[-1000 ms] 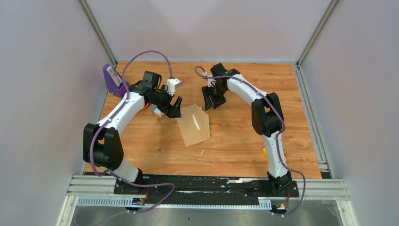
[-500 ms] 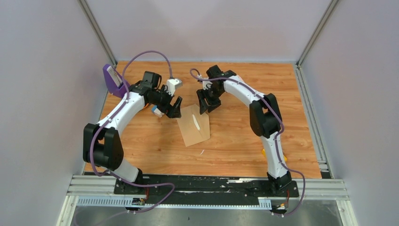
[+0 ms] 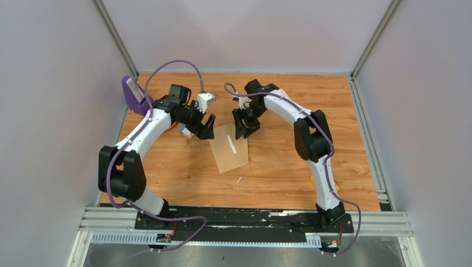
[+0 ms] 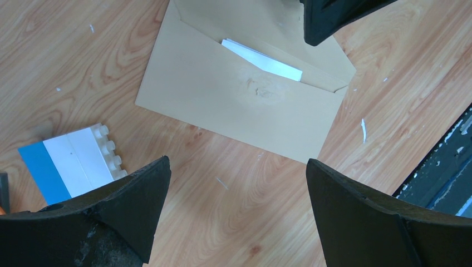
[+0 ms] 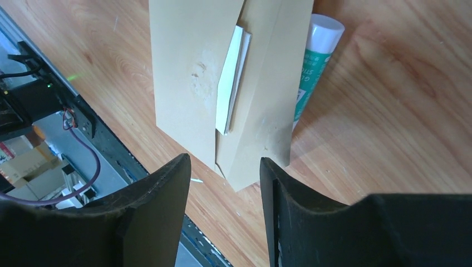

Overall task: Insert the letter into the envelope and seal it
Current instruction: Adjust the envelope at the center of the board.

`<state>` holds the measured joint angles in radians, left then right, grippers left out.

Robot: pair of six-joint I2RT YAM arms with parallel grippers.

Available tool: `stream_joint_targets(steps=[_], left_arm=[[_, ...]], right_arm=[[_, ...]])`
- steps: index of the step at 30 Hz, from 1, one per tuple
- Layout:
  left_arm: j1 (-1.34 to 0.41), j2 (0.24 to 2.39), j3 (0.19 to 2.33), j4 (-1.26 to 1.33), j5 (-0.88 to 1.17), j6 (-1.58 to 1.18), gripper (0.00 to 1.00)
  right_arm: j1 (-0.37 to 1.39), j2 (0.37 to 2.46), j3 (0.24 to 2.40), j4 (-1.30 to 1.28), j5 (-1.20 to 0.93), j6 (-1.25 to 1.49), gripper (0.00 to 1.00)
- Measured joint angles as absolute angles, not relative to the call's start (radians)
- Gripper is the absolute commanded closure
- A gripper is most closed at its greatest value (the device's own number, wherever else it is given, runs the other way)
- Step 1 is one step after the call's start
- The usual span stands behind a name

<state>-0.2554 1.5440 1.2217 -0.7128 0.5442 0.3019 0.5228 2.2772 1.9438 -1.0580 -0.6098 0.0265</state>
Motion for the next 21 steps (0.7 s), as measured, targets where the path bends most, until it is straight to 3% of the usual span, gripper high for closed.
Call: stream_joint_targets(steps=[21], left_arm=[[-0.255,1.544,1.222,-0.713,0.544,0.302,0.00]], right_arm=[[0.475,2.276,1.919,-1.024,-0.631,0.016,0.50]])
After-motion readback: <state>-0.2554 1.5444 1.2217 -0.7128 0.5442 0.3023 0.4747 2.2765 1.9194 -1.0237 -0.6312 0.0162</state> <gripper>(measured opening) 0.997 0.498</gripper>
